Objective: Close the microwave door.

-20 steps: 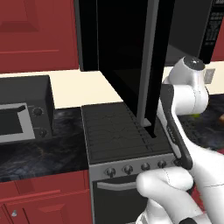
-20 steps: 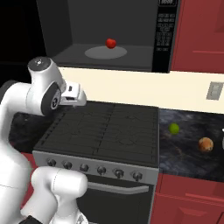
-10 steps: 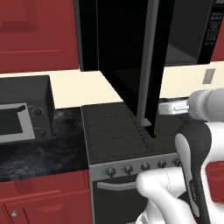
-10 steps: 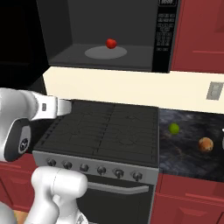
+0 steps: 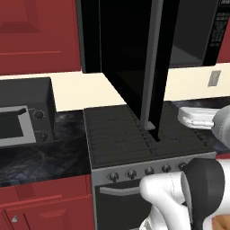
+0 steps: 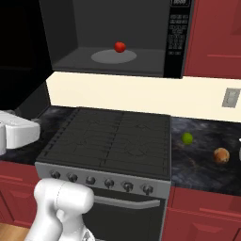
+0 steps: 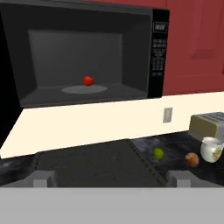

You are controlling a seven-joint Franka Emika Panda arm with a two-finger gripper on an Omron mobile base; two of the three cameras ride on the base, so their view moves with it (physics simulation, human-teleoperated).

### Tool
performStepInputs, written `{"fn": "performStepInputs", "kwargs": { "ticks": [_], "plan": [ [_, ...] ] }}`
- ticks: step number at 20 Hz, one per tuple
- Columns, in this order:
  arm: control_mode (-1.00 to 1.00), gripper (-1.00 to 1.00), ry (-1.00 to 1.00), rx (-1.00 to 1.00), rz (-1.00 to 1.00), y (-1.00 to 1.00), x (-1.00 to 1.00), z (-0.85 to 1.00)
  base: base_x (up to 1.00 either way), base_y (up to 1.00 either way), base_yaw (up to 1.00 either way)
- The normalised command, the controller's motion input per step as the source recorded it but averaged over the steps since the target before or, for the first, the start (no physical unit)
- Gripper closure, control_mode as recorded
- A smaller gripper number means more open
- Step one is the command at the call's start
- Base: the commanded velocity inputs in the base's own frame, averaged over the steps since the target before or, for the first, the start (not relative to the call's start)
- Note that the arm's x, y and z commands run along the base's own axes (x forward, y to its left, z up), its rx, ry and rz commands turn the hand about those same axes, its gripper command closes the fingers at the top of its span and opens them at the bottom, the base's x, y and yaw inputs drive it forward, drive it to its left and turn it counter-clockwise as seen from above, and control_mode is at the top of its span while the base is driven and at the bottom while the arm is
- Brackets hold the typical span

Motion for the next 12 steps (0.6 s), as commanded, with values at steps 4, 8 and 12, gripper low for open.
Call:
{"fn": "performStepInputs", "kwargs": {
  "ticks": [4,8,12],
  "plan": [
    [-1.0,-1.0,-0.14,-0.09,-0.07,0.27,-0.92,0.13,0.0,0.0,0.0],
    [-1.0,-1.0,0.02,-0.13,-0.09,0.79,-0.23,-0.04,0.0,0.0,0.0],
    [-1.0,-1.0,-0.01,-0.11,-0.25,1.0,0.0,-0.04,0.0,0.0,0.0]
  ]
}}
